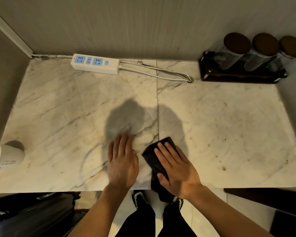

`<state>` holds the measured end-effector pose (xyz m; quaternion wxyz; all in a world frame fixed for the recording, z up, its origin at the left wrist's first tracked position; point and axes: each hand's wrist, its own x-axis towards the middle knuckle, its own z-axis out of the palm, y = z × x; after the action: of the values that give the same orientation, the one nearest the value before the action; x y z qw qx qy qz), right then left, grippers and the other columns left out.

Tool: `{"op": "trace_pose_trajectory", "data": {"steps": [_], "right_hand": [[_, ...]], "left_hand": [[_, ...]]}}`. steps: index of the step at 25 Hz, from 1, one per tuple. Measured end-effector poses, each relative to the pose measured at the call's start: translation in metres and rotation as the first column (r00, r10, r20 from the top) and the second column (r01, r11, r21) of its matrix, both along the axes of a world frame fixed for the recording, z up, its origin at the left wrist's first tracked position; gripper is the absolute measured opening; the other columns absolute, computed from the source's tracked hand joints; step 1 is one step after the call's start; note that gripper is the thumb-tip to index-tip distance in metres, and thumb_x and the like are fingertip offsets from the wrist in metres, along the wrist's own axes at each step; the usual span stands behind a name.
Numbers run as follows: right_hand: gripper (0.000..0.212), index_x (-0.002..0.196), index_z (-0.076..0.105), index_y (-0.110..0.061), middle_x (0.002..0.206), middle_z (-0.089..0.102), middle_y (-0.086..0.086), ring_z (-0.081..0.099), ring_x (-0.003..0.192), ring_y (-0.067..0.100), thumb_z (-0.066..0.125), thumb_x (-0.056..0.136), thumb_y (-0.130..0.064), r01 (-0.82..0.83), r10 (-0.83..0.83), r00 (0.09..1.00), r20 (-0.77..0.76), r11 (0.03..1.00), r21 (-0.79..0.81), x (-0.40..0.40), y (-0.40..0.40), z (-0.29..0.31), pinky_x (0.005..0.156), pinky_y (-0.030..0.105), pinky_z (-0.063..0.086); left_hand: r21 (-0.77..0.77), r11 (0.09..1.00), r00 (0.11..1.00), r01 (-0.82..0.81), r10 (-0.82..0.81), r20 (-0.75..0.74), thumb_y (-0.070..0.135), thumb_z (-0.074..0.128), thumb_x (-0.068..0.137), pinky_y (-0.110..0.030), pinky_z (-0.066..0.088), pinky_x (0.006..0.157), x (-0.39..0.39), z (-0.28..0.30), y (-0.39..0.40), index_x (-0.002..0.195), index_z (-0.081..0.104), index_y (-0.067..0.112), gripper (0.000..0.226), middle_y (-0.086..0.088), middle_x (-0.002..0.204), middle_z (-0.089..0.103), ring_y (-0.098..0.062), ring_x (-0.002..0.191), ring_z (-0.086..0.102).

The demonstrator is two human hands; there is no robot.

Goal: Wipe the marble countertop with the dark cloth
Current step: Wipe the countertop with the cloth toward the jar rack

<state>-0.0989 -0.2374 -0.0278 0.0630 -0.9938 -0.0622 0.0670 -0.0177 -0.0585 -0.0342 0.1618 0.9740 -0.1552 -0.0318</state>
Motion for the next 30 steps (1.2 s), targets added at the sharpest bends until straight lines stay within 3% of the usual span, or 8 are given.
{"op": "trace_pose_trajectory", "data": {"steps": [10,17,26,30], "right_hand": [[0.071,0.15,0.021,-0.016,0.158,0.018,0.006,0.01,0.146,0.022,0.041,0.087,-0.043,-0.006,0.006,1.0,-0.021,1.0,0.012,0.06,-0.034,0.003,0.115,0.043,0.014],[0.078,0.15,0.021,-0.02,0.158,0.02,0.007,0.012,0.146,0.026,0.04,0.086,-0.06,0.008,-0.008,1.0,-0.013,1.0,0.025,0.104,-0.052,0.005,0.116,0.047,0.018],[0.079,0.151,0.004,-0.023,0.161,0.003,0.004,-0.003,0.147,0.022,0.025,0.088,-0.064,0.226,-0.226,0.974,-0.017,0.974,-0.012,0.172,-0.066,-0.002,0.118,0.042,0.003],[0.074,0.152,0.005,-0.022,0.161,0.004,0.005,-0.003,0.146,0.024,0.023,0.09,-0.06,0.366,-0.366,0.931,0.012,0.931,0.005,0.191,-0.068,-0.004,0.118,0.043,0.002]], "left_hand": [[0.021,1.0,0.999,-0.006,0.006,-0.034,0.026,0.031,0.094,-0.049,0.014,0.113,0.001,0.001,-0.04,0.143,0.038,0.009,0.052,-0.011,0.151,0.036,-0.027,0.142,0.026],[0.122,0.992,0.998,-0.014,0.023,-0.066,0.039,0.036,0.093,-0.054,0.017,0.114,0.001,-0.002,-0.048,0.144,0.037,0.012,0.057,-0.01,0.154,0.032,-0.029,0.143,0.023],[0.177,0.984,0.995,-0.023,0.04,-0.092,0.043,0.036,0.089,-0.051,0.014,0.113,0.004,0.001,-0.05,0.145,0.034,0.015,0.062,-0.007,0.154,0.031,-0.027,0.143,0.022],[0.172,0.985,0.996,-0.018,0.034,-0.087,0.043,0.039,0.087,-0.051,0.013,0.113,0.005,0.002,-0.049,0.143,0.039,0.015,0.062,-0.007,0.153,0.034,-0.026,0.142,0.02]]}}
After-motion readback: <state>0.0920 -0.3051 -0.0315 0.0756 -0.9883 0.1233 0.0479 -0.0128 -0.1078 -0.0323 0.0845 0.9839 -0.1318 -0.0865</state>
